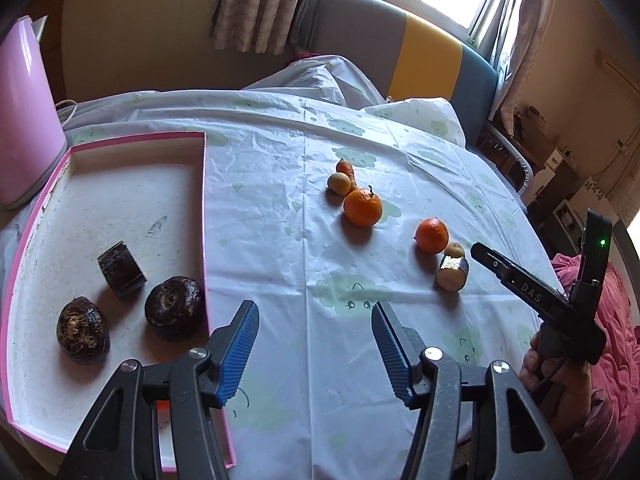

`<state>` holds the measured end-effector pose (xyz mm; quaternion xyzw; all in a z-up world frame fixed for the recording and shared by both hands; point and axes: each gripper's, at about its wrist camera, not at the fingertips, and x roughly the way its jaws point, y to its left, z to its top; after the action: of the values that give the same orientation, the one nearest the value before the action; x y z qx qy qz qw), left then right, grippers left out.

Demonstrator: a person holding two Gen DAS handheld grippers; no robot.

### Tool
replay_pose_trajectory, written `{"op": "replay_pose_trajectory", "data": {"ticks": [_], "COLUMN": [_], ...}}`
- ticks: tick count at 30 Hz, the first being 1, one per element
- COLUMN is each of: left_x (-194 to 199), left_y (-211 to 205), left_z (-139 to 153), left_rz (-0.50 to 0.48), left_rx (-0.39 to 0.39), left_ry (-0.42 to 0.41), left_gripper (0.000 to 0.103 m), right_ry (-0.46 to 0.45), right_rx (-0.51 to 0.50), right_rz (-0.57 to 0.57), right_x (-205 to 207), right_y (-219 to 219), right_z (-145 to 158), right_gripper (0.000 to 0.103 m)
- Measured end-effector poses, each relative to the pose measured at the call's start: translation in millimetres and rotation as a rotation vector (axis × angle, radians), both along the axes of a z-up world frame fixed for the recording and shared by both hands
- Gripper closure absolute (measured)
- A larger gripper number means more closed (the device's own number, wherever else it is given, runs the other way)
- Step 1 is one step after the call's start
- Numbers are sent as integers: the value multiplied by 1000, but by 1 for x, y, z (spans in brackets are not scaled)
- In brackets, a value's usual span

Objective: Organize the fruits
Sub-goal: 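Grasp the small brown round fruit with the right gripper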

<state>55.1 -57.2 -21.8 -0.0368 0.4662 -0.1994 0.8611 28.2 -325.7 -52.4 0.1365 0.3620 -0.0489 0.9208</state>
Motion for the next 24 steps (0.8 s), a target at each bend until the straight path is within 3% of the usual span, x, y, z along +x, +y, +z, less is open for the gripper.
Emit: {"op": "replay_pose_trajectory", "data": {"ticks": [12, 15, 24], "left_x": [29, 34, 55], "left_y": [-22, -28, -40], "left_z": [-13, -16, -22], "left_rz": [-11, -11, -3], "left_rx": [31, 37, 45], "left_ry": [53, 61, 76], "left_gripper": [43, 43, 43], "right_ry": [31, 40, 71], "right_rx": [-3, 21, 109], "right_rz": [54, 78, 151], "right_x": [27, 26, 34], "right_y": [-1, -4, -3], "right_z": [-9, -12, -23], "right_gripper": [61, 68, 69]}}
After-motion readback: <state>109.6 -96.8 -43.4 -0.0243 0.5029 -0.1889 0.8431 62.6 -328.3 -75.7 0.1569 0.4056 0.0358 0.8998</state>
